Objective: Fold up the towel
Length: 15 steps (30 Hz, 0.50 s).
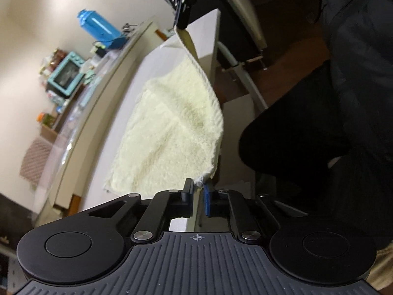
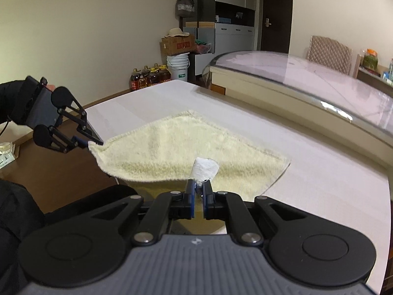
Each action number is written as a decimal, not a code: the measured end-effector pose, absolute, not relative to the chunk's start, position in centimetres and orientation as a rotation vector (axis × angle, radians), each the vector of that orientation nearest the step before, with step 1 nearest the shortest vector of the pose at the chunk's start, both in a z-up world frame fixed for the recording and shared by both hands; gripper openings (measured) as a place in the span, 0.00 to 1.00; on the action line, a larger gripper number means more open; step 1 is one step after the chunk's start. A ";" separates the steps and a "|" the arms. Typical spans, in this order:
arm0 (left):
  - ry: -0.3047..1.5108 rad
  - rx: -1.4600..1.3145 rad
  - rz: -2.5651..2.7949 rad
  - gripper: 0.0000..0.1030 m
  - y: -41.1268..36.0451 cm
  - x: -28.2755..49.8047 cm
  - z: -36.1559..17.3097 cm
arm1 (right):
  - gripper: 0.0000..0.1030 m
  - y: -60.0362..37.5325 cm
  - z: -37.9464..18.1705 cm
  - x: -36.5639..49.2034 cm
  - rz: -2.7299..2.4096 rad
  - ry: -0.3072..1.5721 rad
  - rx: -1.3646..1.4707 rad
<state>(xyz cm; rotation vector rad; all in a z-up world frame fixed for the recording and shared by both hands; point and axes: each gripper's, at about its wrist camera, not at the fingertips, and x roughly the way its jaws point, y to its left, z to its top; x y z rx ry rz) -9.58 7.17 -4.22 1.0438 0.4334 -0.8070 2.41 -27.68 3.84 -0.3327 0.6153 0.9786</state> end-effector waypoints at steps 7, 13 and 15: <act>0.529 0.923 -0.868 0.06 7.4 -7.9 -1.9 | 0.07 -29.2 3.3 2.5 0.968 0.629 -0.280; 0.617 0.706 -0.805 0.06 7.7 -3.6 0.9 | 0.07 -30.6 4.2 3.9 0.973 0.611 -0.213; 0.651 0.647 -0.762 0.06 7.8 -1.4 1.9 | 0.07 -30.7 4.7 4.8 0.976 0.603 -0.203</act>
